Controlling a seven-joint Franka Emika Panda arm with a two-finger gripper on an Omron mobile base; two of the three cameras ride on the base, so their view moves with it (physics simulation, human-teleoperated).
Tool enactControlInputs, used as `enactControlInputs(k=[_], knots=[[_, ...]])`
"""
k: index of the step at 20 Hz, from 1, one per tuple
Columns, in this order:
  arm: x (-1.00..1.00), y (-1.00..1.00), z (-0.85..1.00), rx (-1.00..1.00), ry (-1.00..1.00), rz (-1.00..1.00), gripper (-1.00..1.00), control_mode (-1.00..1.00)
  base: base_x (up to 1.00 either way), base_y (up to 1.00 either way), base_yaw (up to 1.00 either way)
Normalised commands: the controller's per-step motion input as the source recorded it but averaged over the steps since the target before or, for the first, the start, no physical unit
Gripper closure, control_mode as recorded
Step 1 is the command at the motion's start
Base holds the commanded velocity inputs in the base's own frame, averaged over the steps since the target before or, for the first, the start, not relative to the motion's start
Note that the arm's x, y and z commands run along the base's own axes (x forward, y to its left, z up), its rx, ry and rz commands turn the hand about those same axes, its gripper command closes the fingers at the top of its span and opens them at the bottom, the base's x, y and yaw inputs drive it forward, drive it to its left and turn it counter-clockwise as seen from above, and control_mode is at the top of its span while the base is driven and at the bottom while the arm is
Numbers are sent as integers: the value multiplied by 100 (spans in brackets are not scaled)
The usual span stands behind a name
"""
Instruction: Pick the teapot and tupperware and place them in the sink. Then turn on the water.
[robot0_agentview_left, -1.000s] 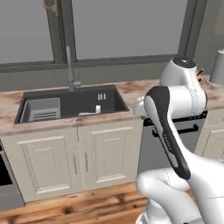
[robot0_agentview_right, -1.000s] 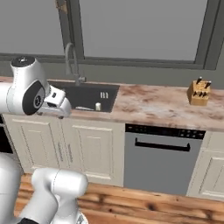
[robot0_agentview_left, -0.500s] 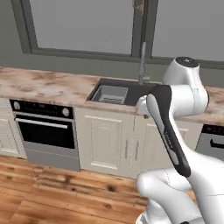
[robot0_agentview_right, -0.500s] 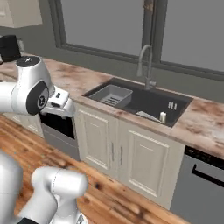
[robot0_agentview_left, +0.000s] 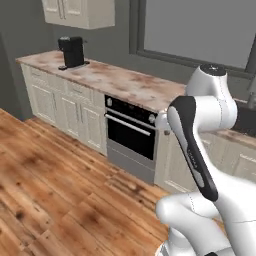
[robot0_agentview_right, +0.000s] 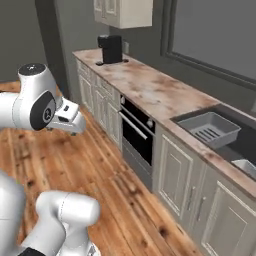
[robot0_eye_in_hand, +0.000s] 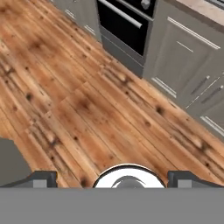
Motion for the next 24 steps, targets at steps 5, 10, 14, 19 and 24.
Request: enactControlInputs(k=[5, 10, 14, 19, 24], knots=[[0, 0, 0, 0, 0, 0, -100, 100, 0, 44, 71], [0, 0, 0, 0, 0, 0, -100, 100, -2, 49, 65], [0, 0, 0, 0, 0, 0, -100, 100, -10, 50, 62], [0, 0, 0, 0, 0, 0, -100, 100, -37, 57, 55], [0, 0, 0, 0, 0, 0, -100, 100, -57, 67, 39]])
